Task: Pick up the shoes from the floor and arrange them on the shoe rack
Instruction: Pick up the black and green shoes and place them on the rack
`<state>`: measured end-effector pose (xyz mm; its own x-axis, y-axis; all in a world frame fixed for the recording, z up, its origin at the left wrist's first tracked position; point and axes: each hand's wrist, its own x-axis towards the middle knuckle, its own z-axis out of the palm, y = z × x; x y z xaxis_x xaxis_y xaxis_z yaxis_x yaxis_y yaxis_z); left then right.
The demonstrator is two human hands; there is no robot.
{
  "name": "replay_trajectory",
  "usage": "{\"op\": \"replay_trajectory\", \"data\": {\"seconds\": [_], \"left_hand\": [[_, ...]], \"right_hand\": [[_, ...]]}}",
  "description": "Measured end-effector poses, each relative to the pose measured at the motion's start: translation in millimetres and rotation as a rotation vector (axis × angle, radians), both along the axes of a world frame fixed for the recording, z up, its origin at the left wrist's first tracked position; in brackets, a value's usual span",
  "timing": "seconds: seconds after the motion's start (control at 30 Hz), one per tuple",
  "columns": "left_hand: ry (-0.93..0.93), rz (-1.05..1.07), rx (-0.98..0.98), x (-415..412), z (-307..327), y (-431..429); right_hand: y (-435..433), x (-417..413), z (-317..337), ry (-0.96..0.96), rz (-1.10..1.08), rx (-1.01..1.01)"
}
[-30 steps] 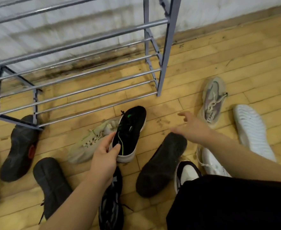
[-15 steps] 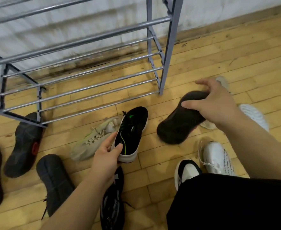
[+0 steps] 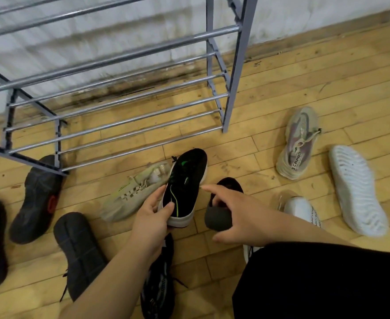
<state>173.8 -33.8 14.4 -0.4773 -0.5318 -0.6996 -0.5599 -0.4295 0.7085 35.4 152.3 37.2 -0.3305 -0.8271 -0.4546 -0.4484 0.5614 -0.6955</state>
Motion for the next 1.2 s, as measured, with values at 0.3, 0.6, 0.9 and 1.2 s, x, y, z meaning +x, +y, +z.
{"op": "replay_trajectory", "data": {"seconds": [0.3, 0.6, 0.9, 1.2], "left_hand": [[0.0, 0.004, 0.023, -1, 3, 2], [0.072, -0.086, -0.008, -23, 40, 11], [0.104, -0.577, -0.141, -91, 113, 39], [0.12, -1.067, -0.302, -162, 200, 141]], "right_hand": [[22, -17, -17, -0.159, -0.358, -0.086], [47, -64, -36, -0.068, -1.173, -0.293], [184, -52, -22, 0.095, -1.341, 0.067], [343, 76, -27, -0.016, -1.193, 0.372]]}}
